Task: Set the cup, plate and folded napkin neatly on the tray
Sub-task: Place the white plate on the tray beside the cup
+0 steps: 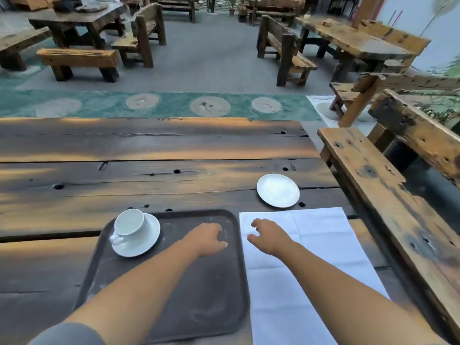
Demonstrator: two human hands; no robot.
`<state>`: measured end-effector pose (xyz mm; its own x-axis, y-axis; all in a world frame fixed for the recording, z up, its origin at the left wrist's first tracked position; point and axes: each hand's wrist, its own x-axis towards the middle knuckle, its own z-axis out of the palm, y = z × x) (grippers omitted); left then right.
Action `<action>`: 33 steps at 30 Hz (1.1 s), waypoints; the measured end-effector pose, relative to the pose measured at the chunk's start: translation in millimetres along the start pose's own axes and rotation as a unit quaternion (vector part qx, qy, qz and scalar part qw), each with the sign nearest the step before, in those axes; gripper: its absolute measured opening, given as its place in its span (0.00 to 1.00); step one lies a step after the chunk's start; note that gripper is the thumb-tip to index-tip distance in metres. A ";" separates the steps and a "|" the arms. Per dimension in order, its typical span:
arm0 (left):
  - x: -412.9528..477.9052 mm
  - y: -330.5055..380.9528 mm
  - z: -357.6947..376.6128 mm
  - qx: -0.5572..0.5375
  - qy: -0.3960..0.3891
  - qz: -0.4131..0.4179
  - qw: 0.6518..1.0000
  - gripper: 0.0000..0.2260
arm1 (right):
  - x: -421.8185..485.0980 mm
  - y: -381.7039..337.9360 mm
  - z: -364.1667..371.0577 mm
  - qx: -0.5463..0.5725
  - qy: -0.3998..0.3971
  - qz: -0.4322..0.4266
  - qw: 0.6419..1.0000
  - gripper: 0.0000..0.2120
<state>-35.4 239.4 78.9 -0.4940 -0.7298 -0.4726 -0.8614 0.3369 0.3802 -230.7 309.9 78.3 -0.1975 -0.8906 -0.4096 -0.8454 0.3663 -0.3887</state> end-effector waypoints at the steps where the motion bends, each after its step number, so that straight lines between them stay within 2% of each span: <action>1: 7.1 16.6 2.9 -0.003 -0.004 0.002 1.000 0.24 | 2.3 15.2 -7.9 0.006 0.000 0.003 1.000 0.24; 8: 59.6 94.0 13.8 0.014 -0.022 0.014 1.000 0.25 | 18.9 94.9 -42.6 0.022 -0.021 0.035 0.999 0.25; 15: 118.6 119.8 11.3 0.027 -0.030 0.008 0.999 0.25 | 59.7 146.2 -60.1 0.033 -0.045 0.062 0.997 0.25; 18: 146.2 120.9 7.9 0.032 -0.039 -0.004 0.999 0.22 | 86.8 161.2 -67.5 0.050 -0.052 0.075 0.995 0.25; 20: 165.8 120.0 5.3 0.032 -0.042 -0.011 0.999 0.20 | 107.3 170.2 -74.6 0.043 -0.054 0.075 0.995 0.22; 25: 213.1 114.3 -0.9 -0.011 -0.042 -0.036 0.998 0.19 | 160.0 191.7 -94.0 0.049 -0.028 0.106 0.993 0.07; 28: 241.2 110.3 -1.2 -0.054 -0.040 -0.047 0.997 0.16 | 183.8 203.3 -99.3 0.082 0.001 0.147 0.986 0.08; 30: 258.7 109.1 -0.2 -0.081 -0.030 -0.046 0.995 0.12 | 198.1 212.0 -99.6 0.107 0.014 0.166 0.980 0.11; 33: 280.3 107.2 4.4 -0.122 -0.004 -0.073 0.990 0.04 | 212.5 223.3 -98.9 0.158 0.020 0.192 0.968 0.12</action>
<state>-266.7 73.6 -16.3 -0.3687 -0.7554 -0.5416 -0.8694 0.0741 0.4886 -510.5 175.8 -13.9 -0.4911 -0.6799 -0.5446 -0.5128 0.7310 -0.4501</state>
